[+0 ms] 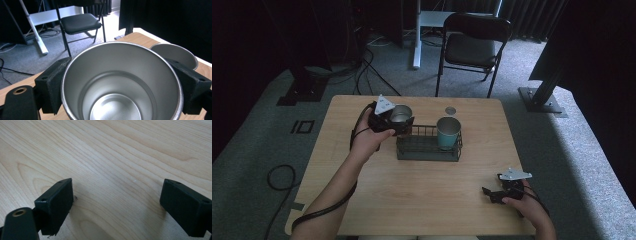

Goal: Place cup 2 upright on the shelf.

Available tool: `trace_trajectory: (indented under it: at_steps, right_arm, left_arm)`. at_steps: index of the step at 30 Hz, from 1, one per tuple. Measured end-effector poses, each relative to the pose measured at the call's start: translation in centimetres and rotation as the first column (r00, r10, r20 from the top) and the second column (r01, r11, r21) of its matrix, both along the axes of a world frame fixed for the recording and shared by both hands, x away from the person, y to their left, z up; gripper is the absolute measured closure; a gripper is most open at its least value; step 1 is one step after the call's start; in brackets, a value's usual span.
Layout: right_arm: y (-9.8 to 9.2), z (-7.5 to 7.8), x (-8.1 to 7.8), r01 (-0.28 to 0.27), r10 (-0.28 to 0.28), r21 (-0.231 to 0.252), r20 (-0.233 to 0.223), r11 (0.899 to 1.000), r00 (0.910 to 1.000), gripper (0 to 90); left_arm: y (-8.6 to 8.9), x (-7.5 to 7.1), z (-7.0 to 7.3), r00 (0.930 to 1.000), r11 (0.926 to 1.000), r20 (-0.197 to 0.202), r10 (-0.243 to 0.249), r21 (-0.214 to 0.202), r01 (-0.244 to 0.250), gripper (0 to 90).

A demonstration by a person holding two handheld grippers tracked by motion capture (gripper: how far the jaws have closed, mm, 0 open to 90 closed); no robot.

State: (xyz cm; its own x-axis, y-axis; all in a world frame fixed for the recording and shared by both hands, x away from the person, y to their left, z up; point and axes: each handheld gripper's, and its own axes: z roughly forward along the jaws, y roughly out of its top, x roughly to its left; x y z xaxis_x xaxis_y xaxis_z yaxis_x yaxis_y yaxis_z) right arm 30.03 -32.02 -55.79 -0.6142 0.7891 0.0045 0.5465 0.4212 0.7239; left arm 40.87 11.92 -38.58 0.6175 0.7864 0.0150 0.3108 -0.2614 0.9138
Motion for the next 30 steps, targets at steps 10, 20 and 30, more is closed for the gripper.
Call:
trace_trajectory:
  at_steps: [10, 20, 30]
  right_arm:
    - [0.0, 0.0, 0.0, 0.000, 0.000, 0.000, 0.000, 1.000, 1.0000, 11.4]
    - [0.0, 0.0, 0.0, 0.000, 0.000, 0.000, -0.001, 1.000, 1.0000, 11.4]
    - [0.0, 0.0, 0.0, 0.000, 0.000, 0.000, -0.001, 1.000, 1.0000, 11.4]
  left_arm:
    - [-2.4, 0.7, -1.2, 0.9998, 0.9999, -0.018, -0.006, -0.013, 0.006, 14.0]
    - [-3.8, 1.2, -3.1, 0.9984, 0.9991, -0.042, 0.038, -0.019, -0.038, 13.9]
    - [-4.6, 1.2, -5.8, 0.9902, 0.9933, -0.090, 0.107, -0.034, -0.110, 14.0]
